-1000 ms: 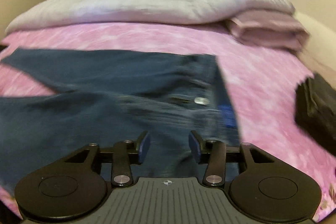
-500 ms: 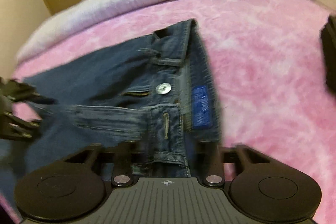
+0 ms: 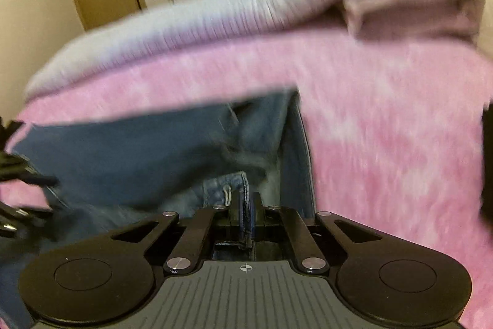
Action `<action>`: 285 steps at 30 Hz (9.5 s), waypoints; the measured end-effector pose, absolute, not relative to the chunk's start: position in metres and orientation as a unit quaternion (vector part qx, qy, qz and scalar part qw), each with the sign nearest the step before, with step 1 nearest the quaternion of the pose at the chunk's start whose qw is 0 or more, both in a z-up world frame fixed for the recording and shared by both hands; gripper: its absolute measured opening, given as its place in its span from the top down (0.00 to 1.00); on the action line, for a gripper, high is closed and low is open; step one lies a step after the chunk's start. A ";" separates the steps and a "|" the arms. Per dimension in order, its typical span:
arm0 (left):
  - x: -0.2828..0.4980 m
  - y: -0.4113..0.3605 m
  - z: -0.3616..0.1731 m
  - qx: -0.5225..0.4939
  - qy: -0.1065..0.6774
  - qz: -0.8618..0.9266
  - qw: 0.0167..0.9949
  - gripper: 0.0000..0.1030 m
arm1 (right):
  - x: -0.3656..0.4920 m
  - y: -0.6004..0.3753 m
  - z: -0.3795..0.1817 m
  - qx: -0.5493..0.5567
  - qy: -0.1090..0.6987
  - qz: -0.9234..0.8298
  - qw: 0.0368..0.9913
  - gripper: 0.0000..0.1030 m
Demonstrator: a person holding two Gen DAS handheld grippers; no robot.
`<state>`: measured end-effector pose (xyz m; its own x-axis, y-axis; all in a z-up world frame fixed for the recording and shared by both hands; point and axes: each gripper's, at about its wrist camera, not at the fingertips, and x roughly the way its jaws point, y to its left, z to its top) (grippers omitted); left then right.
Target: Fold clothes
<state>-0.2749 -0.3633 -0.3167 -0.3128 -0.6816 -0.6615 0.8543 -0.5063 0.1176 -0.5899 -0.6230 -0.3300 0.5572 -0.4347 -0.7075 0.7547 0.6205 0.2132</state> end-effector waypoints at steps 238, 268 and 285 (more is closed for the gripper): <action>-0.075 0.032 -0.395 0.653 -0.080 -0.448 0.605 0.44 | -0.548 -0.294 -0.336 -0.123 0.411 -0.407 0.806 0.26; -0.048 0.001 -0.334 0.611 -0.004 -0.457 0.646 0.94 | -0.616 -0.390 -0.420 -0.388 0.523 -0.369 0.663 0.90; 0.075 -0.202 -0.151 0.605 0.066 -0.511 0.607 0.94 | -0.545 -0.506 -0.269 -0.436 0.516 -0.322 0.663 0.90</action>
